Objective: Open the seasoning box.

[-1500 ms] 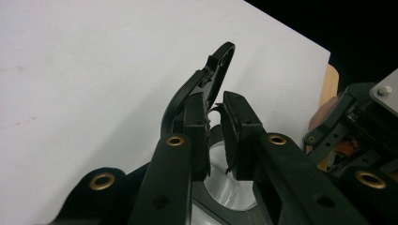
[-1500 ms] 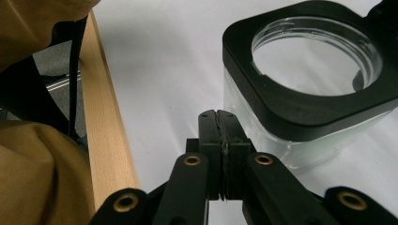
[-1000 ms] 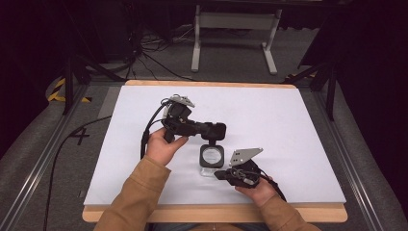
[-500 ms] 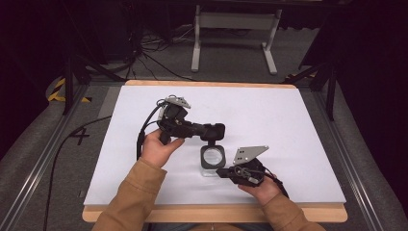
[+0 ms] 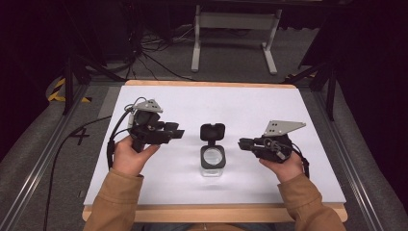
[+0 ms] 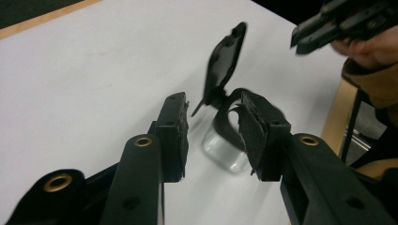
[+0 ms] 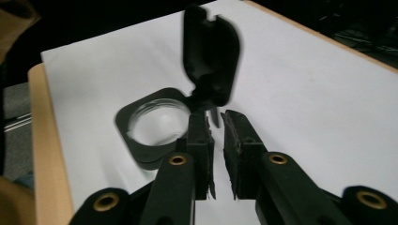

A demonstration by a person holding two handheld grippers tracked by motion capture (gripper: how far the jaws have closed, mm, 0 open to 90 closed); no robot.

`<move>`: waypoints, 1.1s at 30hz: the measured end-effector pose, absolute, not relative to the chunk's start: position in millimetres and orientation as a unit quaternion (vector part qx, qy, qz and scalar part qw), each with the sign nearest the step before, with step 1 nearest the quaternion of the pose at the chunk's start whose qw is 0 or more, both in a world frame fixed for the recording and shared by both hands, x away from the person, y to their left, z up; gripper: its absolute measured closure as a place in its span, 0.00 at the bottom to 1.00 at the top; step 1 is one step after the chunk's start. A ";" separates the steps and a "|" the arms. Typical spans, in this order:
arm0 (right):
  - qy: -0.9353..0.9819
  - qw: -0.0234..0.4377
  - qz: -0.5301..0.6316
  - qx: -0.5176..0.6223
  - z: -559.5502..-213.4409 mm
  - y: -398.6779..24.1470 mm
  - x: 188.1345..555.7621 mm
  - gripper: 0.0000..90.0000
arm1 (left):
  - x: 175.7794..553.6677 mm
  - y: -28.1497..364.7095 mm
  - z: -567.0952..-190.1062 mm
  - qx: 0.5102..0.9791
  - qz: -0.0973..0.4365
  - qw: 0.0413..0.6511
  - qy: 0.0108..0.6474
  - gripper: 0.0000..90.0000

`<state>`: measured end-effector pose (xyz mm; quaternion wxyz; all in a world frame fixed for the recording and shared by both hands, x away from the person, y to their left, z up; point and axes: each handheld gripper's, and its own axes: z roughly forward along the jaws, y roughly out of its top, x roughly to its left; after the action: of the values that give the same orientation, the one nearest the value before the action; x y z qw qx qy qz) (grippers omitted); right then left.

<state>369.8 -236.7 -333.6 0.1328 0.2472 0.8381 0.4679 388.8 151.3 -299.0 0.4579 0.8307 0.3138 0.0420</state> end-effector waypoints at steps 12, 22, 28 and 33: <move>0.816 0.178 0.439 0.332 -335.1 -286.1 401.6 0.78 | 396.1 186.9 -329.5 0.814 0.080 0.452 0.356 0.63; 0.803 0.185 0.402 0.400 -358.7 -317.1 421.1 0.74 | 420.6 204.1 -366.7 0.806 0.064 0.437 0.394 0.65; 0.802 0.169 0.378 0.429 -378.8 -328.1 432.7 0.72 | 431.7 208.9 -387.2 0.803 0.063 0.414 0.424 0.66; 0.806 0.163 0.362 0.439 -393.5 -332.6 439.1 0.70 | 438.1 205.7 -401.0 0.812 0.058 0.390 0.430 0.66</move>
<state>439.1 -332.6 -393.5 0.1631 0.4389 0.8061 0.3620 438.1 205.7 -401.0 0.3902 0.8122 0.4297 0.0584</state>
